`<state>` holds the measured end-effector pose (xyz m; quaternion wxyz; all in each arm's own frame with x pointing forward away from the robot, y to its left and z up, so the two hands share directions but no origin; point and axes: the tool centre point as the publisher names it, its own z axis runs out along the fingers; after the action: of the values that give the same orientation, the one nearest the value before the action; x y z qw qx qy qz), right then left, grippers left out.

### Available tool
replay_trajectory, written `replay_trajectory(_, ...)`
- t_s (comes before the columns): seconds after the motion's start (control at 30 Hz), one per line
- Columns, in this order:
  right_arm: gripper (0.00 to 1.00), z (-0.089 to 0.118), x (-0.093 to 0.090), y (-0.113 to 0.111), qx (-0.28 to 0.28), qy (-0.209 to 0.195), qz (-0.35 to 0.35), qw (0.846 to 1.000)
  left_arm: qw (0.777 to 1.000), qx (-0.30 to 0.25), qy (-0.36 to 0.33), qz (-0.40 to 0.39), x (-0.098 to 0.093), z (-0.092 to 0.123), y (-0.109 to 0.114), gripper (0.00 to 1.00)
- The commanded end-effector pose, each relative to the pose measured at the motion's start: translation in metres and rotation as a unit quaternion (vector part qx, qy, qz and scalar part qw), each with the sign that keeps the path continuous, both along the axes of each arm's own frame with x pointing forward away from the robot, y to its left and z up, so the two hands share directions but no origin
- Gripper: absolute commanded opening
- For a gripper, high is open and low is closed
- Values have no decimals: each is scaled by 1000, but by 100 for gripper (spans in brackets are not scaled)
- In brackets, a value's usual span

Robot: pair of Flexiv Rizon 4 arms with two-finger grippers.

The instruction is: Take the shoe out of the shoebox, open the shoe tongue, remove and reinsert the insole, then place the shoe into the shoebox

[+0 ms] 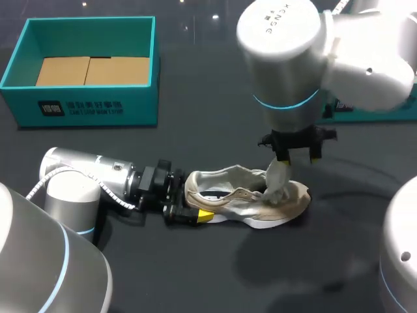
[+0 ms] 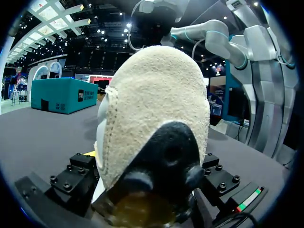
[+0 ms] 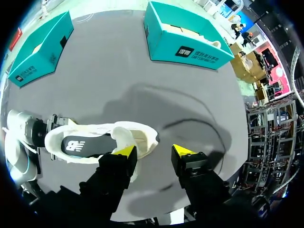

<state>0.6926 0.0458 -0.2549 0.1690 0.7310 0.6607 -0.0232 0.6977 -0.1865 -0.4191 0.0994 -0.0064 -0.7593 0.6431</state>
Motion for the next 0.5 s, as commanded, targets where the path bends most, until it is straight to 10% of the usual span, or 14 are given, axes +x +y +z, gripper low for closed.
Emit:
replay_trajectory(0.03,47,31,-2,16,-56,-5,8,998,1000,0,0,1,-1,-2,2,0)
replay_trajectory(0.5,36,61,10,89,-29,-8,251,967,1000,0,0,1,-1,-2,2,0)
